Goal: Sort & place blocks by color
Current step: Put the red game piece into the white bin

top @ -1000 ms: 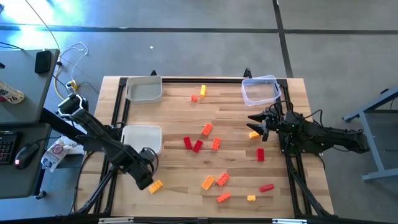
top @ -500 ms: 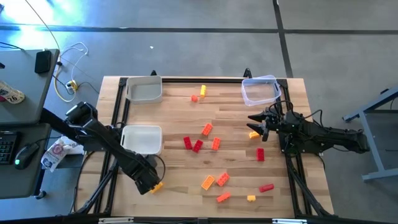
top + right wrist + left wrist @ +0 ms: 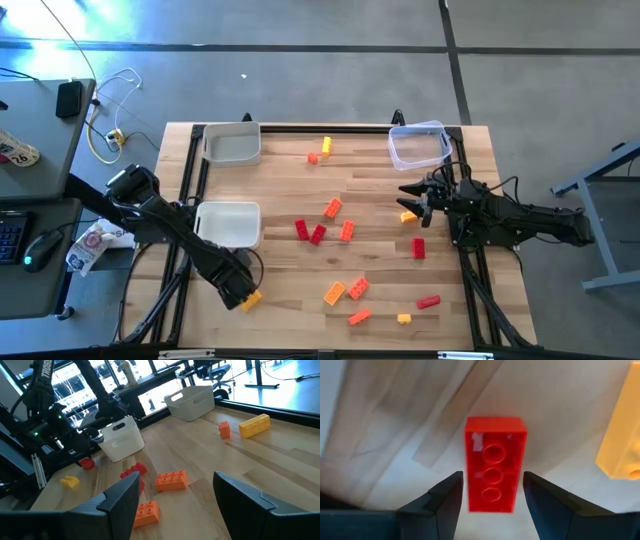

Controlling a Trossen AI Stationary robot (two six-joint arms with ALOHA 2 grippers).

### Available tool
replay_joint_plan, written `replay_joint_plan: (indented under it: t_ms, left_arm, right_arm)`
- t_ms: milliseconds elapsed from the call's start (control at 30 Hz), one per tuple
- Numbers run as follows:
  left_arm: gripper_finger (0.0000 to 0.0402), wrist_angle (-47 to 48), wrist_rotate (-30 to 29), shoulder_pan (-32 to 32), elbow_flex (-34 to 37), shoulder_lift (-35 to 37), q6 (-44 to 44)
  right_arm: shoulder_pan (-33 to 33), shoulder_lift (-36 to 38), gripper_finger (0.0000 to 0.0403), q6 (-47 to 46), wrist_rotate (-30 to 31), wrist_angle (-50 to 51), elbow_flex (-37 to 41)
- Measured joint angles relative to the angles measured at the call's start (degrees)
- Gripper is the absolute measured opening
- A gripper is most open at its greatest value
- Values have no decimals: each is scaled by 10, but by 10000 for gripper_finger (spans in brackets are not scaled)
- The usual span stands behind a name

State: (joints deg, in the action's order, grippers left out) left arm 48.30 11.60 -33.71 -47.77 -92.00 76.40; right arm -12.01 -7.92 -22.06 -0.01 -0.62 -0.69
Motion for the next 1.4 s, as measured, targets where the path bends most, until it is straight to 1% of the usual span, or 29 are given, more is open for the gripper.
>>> replay_joint_plan:
  t_ms: [167,267,333,500,633,800,1000,1233,1300,1400]
  left_arm:
    - [195,-56,-2,0,27,-1,0]
    - [187,-57,0,-1,33,0,-1]
    - [170,-56,-3,-2,34,1,-1]
    - [111,-53,-3,-2,34,3,-1]
    - [111,-53,-4,-2,35,5,-10]
    - [111,-51,-23,-3,37,19,-16]
    - [111,-48,-50,-3,37,71,-18]
    - [111,-44,-84,5,36,164,-45]
    - [111,-38,-106,10,36,195,-60]
    - [111,-9,-161,27,36,237,-92]
  right_arm:
    - [0,0,238,0,0,0,0]
    - [0,0,238,0,0,1,0]
    - [0,0,238,0,0,1,0]
    - [0,0,238,0,0,2,0]
    - [0,0,238,0,0,2,0]
    - [0,0,238,0,0,2,0]
    - [0,0,238,0,0,2,0]
    - [0,0,238,0,0,2,0]
    - [0,0,238,0,0,2,0]
    - [0,0,238,0,0,2,0]
